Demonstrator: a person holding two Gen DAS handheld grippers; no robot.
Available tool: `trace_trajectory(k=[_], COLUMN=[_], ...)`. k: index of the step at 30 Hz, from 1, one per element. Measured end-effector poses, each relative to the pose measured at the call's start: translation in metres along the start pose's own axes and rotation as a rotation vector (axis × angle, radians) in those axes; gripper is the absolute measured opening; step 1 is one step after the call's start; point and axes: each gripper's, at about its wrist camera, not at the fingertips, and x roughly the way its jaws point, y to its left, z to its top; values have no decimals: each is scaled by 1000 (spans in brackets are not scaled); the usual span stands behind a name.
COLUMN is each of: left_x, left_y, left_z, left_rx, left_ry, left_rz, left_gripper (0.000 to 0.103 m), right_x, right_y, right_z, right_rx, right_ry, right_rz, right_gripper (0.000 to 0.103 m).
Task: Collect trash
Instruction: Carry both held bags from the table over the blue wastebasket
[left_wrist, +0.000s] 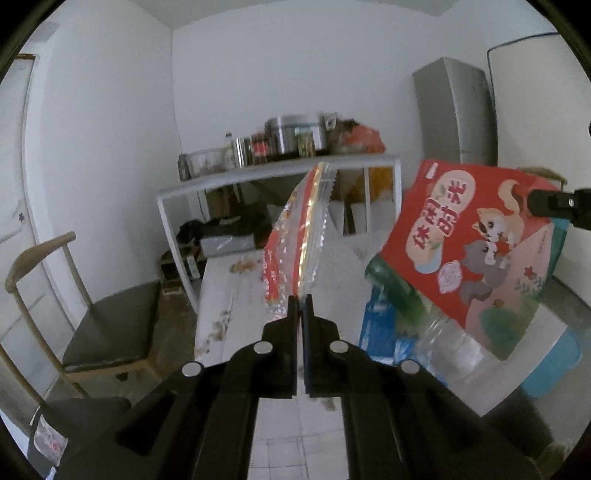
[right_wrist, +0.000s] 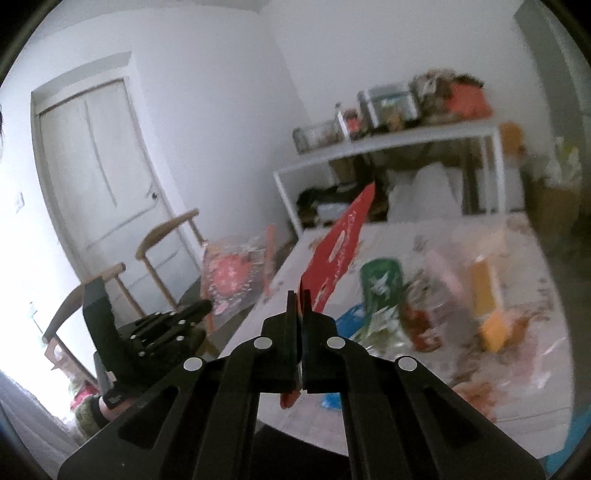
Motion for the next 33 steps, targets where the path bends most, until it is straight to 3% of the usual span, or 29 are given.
trace_trajectory(k=[2, 8, 10, 17, 22, 26, 30, 33], left_x=[-5, -24, -26, -26, -6, 25, 57, 79], left_y=[-4, -44, -71, -191, -306, -409, -500, -563], left_z=[8, 44, 56, 99, 117, 119, 98, 75], left_rx=[-5, 15, 42, 132, 183, 207, 218, 258], left_ry=[-20, -91, -111, -124, 34, 278, 507, 633], left_rz=[-25, -196, -278, -622, -892, -1059, -1120, -1112], left_gripper=[2, 2, 2, 2, 2, 2, 2, 2], right_x=[-14, -71, -89, -176, -225, -239, -241, -245], right_y=[-6, -35, -47, -108, -159, -208, -264, -307], right_z=[2, -2, -8, -49, -95, -134, -172, -196], right_rx=[3, 47, 69, 228, 374, 520, 667, 754], right_ry=[-41, -165, -196, -294, -297, -257, -206, -169], right_rz=[-22, -142, -187, -462, -679, -787, -826, -839], right_gripper=[0, 0, 0, 0, 0, 0, 0, 0])
